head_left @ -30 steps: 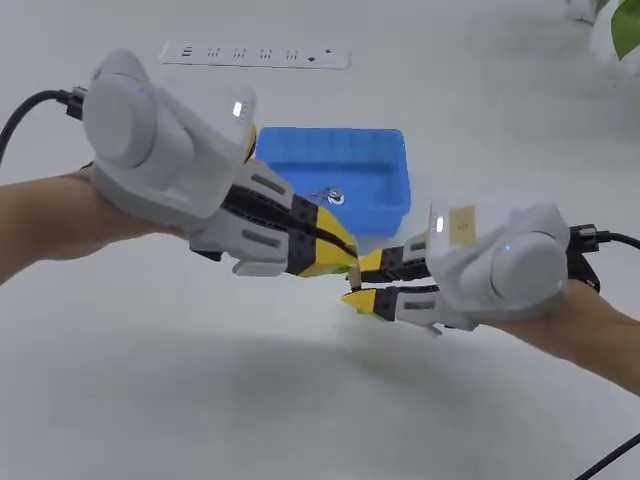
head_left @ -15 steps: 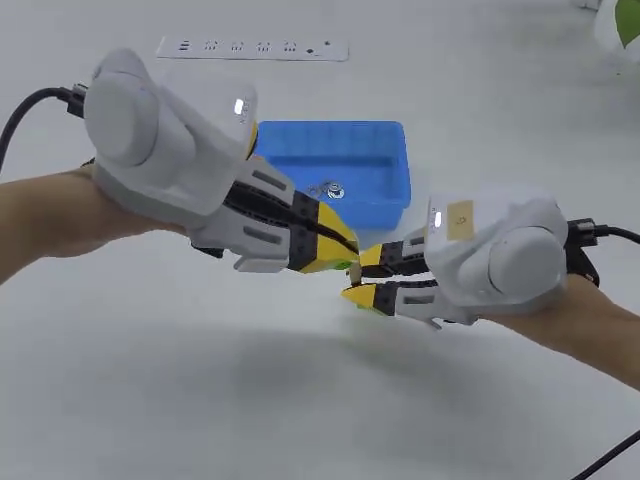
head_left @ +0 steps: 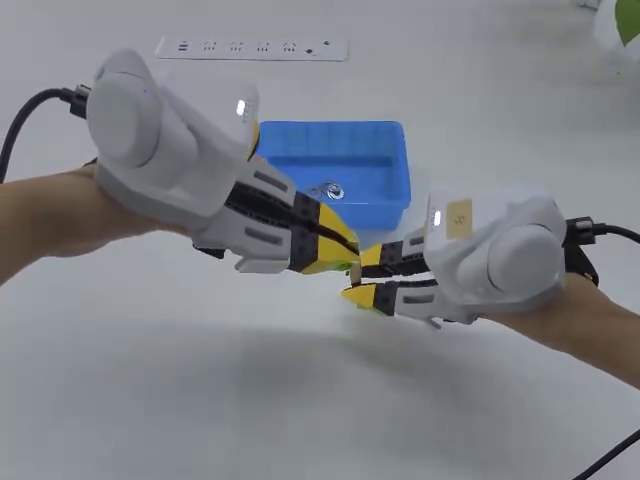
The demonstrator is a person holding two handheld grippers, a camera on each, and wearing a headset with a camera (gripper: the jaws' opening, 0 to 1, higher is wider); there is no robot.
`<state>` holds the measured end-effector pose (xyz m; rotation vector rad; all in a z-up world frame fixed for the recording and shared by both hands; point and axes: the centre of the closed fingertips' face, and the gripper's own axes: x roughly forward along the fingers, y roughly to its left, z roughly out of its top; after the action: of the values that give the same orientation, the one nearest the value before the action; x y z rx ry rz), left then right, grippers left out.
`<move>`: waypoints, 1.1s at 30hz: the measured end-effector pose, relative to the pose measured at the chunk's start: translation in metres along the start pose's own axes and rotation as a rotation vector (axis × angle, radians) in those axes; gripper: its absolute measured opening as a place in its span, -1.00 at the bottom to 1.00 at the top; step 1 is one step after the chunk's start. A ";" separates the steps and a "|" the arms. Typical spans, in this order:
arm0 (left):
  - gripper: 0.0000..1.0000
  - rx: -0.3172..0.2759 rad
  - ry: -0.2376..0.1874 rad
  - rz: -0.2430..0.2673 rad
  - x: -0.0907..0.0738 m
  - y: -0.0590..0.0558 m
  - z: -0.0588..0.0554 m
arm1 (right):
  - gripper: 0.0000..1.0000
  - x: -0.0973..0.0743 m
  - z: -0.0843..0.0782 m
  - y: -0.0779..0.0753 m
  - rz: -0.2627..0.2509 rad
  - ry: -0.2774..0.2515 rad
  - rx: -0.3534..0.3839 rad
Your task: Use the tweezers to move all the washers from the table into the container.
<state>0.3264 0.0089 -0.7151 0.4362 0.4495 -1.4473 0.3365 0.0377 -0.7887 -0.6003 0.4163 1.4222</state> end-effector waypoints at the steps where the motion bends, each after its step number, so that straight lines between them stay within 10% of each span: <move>1: -0.88 -0.003 0.000 -0.004 0.000 -0.001 0.000 | -0.77 0.000 0.000 0.000 0.001 0.001 -0.002; 19: -0.88 -0.021 0.000 -0.016 0.002 -0.001 0.004 | -0.80 -0.002 0.000 0.000 0.009 0.010 0.002; 33: -0.88 0.020 -0.027 0.000 -0.031 0.004 0.031 | -0.80 -0.017 0.040 -0.011 -0.017 -0.030 -0.053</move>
<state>0.3287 0.0186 -0.6722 0.4325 0.4140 -1.4573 0.3417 0.0478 -0.7456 -0.6235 0.3495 1.4279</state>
